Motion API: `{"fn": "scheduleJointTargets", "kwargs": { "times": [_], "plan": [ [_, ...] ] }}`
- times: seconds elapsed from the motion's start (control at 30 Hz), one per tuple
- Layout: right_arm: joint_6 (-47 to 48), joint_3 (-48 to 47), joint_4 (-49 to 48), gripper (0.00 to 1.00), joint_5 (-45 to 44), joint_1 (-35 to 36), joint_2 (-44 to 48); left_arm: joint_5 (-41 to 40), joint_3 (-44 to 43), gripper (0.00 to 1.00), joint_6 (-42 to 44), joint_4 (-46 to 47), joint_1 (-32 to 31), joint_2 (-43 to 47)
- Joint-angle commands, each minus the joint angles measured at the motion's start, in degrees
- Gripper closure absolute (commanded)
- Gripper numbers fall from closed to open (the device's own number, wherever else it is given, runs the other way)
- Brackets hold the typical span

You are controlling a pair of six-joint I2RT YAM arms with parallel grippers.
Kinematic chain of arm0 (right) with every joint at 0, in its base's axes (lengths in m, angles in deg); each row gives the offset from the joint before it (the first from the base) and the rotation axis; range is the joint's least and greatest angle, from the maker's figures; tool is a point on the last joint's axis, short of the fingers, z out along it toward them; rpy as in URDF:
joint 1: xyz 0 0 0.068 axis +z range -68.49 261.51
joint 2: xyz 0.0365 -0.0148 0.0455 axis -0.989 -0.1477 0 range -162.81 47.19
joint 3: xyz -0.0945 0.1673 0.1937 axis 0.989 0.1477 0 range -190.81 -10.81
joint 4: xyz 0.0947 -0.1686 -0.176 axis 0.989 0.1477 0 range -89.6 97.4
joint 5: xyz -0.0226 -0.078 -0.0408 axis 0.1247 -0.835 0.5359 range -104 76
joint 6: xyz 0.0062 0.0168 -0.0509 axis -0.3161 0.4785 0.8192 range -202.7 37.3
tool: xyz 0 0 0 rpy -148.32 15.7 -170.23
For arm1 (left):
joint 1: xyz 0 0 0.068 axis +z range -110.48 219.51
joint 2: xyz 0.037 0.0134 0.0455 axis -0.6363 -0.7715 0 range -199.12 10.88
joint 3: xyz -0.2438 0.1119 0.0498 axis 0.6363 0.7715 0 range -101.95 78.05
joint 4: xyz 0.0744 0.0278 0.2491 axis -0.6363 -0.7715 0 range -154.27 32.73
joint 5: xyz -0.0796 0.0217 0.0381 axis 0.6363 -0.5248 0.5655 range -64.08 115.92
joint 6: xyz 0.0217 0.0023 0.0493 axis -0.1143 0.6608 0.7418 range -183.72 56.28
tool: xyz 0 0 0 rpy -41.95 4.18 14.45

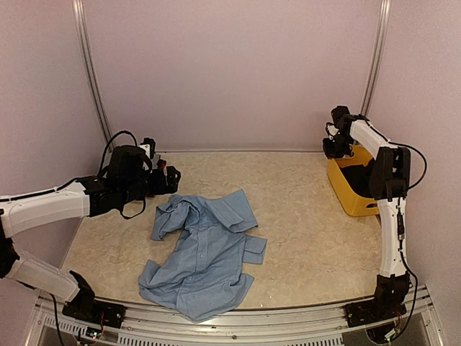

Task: Fold and stack the long sleeve shirts
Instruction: Move the bin to the corner of the board.

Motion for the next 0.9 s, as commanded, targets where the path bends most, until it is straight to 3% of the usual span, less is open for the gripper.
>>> {"fn": "scheduleJointTargets", "kwargs": {
  "times": [0.0, 0.2, 0.4, 0.47, 0.67, 0.87],
  "plan": [
    [-0.13, -2.33, -3.66, 0.82, 0.27, -0.76, -1.95, -1.22, -0.94, 0.01, -0.57, -1.02, -0.51, -0.36],
    [-0.97, -1.72, -3.87, 0.64, 0.10, -0.74, 0.25, -1.45, -1.00, 0.01, -0.04, -1.57, -0.69, -0.11],
    [-1.34, 12.30, -9.64, 0.29, -2.29, 1.38, 14.74, 2.05, -1.69, 0.01, 4.48, -3.71, -0.86, 0.34],
    [-1.64, 17.83, -11.37, 0.22, -4.21, 2.93, 20.11, 3.90, -1.81, 0.01, 5.30, -5.35, -0.66, 0.20],
    [-1.85, 32.13, -15.12, 0.18, -9.99, 12.24, 34.17, 9.47, -2.18, 0.02, 3.21, -7.58, 1.15, -2.45],
    [-1.96, 46.24, -22.32, 0.17, 3.31, 28.11, 42.02, 14.30, -2.80, 0.03, 3.42, -7.41, 0.19, -8.12]
  ]
}}
